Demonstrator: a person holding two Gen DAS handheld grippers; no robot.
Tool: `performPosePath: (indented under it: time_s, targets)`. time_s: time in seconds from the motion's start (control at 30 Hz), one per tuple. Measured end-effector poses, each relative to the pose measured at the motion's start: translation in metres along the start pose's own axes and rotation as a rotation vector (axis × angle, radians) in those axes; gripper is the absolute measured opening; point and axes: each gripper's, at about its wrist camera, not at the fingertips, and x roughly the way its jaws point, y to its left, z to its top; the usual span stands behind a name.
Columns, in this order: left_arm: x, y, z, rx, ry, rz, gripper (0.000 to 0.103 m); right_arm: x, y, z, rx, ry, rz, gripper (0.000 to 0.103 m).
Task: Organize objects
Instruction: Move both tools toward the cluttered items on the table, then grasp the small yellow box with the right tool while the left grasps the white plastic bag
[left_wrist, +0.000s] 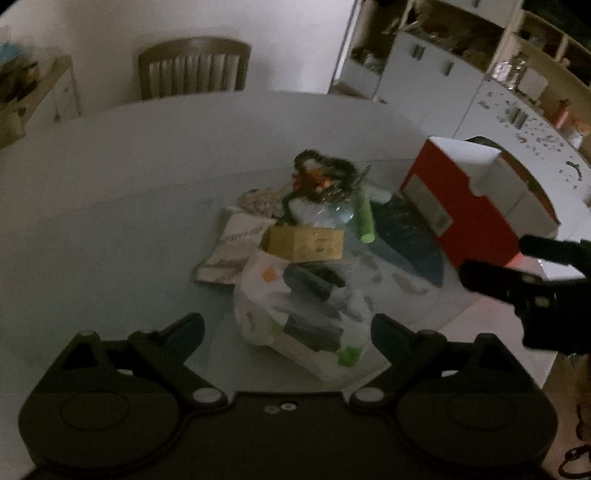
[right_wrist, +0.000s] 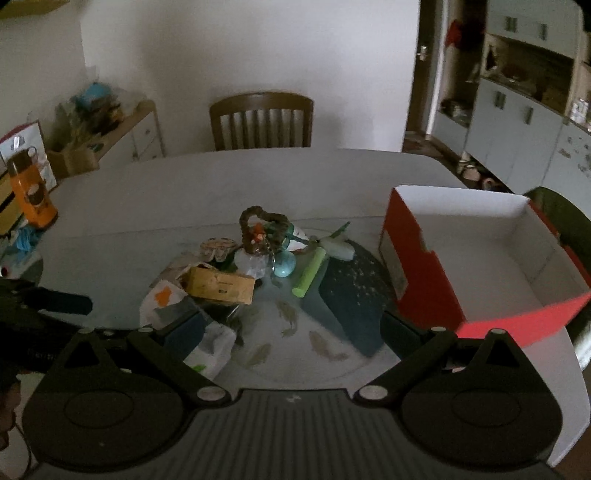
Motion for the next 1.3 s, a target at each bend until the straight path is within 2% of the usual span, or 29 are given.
performPosePath:
  time_s: [0.23, 0.33, 0.4, 0.53, 0.87, 1.03, 1.2, 1.3]
  targets:
    - [0.029, -0.001, 0.004, -0.054, 0.069, 0.021, 0.096, 0.046, -0.004, 0.027, -0.016, 0.017, 0.072, 0.102]
    - [0.042, 0.003, 0.005, -0.095, 0.117, -0.008, 0.096, 0.065, 0.003, 0.036, -0.037, 0.025, 0.108, 0.102]
    - [0.052, 0.004, 0.005, -0.116, 0.150, -0.017, 0.092, 0.078, 0.009, 0.040, -0.052, 0.040, 0.131, 0.102]
    - [0.064, 0.005, 0.001, -0.127, 0.195, -0.042, 0.091, 0.105, 0.019, 0.045, -0.051, 0.083, 0.188, 0.102]
    - [0.072, 0.009, -0.005, -0.139, 0.221, -0.045, 0.080, 0.155, 0.032, 0.043, -0.001, 0.216, 0.255, 0.102]
    - [0.067, 0.009, -0.006, -0.124, 0.217, -0.049, 0.067, 0.171, 0.029, 0.040, 0.055, 0.265, 0.255, 0.102]
    - [0.061, 0.011, -0.008, -0.121, 0.212, -0.071, 0.057, 0.176, 0.027, 0.038, 0.091, 0.295, 0.255, 0.093]
    - [0.056, 0.010, -0.008, -0.092, 0.201, -0.062, 0.053, 0.177, 0.024, 0.037, 0.115, 0.302, 0.245, 0.083]
